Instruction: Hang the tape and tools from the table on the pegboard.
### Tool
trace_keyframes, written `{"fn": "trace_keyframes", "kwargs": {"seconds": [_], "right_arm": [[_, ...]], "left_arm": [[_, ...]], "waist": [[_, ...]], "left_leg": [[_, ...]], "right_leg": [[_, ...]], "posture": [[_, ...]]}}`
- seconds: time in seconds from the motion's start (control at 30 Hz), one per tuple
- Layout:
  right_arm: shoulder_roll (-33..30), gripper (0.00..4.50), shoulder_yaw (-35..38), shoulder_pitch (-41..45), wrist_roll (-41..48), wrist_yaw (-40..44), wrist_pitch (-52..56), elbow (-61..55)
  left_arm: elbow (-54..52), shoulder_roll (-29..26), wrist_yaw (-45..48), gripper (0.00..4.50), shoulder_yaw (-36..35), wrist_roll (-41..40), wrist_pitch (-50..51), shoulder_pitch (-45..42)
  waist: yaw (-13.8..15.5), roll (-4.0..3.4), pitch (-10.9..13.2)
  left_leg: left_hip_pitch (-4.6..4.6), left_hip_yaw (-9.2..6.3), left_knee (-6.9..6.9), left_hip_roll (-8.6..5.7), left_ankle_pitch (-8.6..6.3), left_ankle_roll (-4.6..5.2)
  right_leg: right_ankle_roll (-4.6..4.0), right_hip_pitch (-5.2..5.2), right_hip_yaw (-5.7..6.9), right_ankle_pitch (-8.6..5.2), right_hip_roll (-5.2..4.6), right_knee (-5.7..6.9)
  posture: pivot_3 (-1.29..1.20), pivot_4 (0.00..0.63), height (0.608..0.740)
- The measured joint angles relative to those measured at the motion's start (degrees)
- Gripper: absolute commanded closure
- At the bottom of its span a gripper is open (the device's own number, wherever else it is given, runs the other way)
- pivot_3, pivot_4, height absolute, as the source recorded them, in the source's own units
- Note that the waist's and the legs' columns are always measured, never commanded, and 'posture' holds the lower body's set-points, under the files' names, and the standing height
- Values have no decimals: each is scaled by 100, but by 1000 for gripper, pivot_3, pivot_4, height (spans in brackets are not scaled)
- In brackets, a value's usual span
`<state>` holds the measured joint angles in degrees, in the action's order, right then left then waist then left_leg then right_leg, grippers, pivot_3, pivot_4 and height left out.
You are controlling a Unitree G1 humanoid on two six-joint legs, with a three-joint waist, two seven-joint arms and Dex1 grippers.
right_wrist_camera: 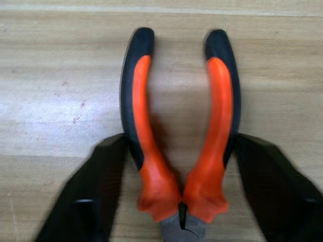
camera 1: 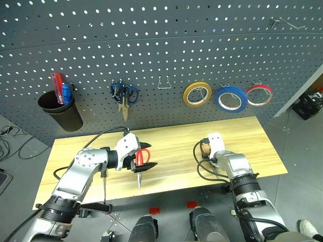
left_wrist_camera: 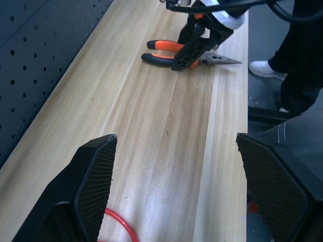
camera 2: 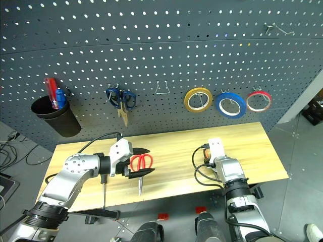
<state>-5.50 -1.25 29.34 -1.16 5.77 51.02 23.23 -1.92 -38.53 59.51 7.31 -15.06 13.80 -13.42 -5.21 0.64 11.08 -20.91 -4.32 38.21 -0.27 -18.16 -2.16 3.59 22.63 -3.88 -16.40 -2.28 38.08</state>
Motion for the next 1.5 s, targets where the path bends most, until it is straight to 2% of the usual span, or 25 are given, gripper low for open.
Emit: {"fn": "trace_keyframes", "kwargs": {"seconds": [0.17,0.33,0.4,0.47,0.57,0.67,0.87,0.93,1.03,1.2,1.5], "right_arm": [[80,1753,-359,-609,-126,-86,6,-935],[472,1753,-664,-1195,7,-19,-17,-2945],[827,1753,-829,-1496,252,65,-71,-3857],[893,1753,-1215,-1632,309,162,-212,-4419],[954,1753,-1465,-1479,372,213,-550,-4757],[1134,1753,-1402,-789,468,279,-961,-4717],[1290,1753,-1068,895,652,445,-1920,-3896],[1281,1753,-898,1376,654,416,-2408,-3196],[1270,1753,-771,1869,573,365,-3151,-2310],[1250,1753,-629,2591,463,413,-4298,-886],[1108,1753,-286,3550,290,247,-6006,1382]], "left_arm": [[-115,213,-179,516,-339,-267,64,250],[-358,562,-510,516,-1010,-631,-156,820],[-556,802,-728,516,-1306,-840,-282,1076],[-863,906,-945,516,-1581,-1049,-283,1296],[-1216,885,-1126,516,-1943,-1205,-275,1656],[-1345,872,-1292,516,-2057,-1244,-146,1767],[-1669,673,-1518,516,-2175,-1537,352,1595],[-1678,584,-1540,516,-2180,-1544,474,1514],[-1683,406,-1531,516,-2095,-1532,702,1423],[-1729,496,-1751,516,-1927,-1533,819,848],[-1792,509,-1888,516,-1880,-1523,860,762]], "waist": [[2,-2,1],[-15,-1,1],[-7,1,-1],[8,2,-1],[25,2,-1],[56,4,0],[70,7,-1],[59,6,0],[48,3,2],[53,5,2],[39,4,4]], "left_leg": [[-8,2,-5,3,1,-2],[-116,5,19,5,18,-32],[-121,-1,19,18,21,-38],[-121,-1,20,15,21,-39],[-115,0,21,-6,22,-39],[-114,-3,26,-15,22,-39],[-114,-11,32,-12,23,-41],[-114,-6,33,-12,24,-42],[-113,-4,31,-10,26,-43],[-114,-4,34,-8,35,-60],[-111,5,29,-7,36,-62]], "right_leg": [[0,15,-6,0,-1,3],[0,147,-16,0,-5,69],[0,152,-6,0,-16,74],[0,151,-5,0,-22,74],[0,144,-4,0,-33,74],[0,140,6,0,-26,77],[-1,139,23,0,-22,79],[-1,143,22,0,-22,81],[-2,146,20,0,-18,85],[-2,146,22,0,-16,85],[-3,148,16,0,-13,87]], "posture": [[-62,174,740],[-61,178,740],[-59,182,740],[-43,182,740],[-25,183,740],[-6,185,740],[23,192,740],[31,192,740],[31,192,740],[47,198,740],[82,202,740]]}}
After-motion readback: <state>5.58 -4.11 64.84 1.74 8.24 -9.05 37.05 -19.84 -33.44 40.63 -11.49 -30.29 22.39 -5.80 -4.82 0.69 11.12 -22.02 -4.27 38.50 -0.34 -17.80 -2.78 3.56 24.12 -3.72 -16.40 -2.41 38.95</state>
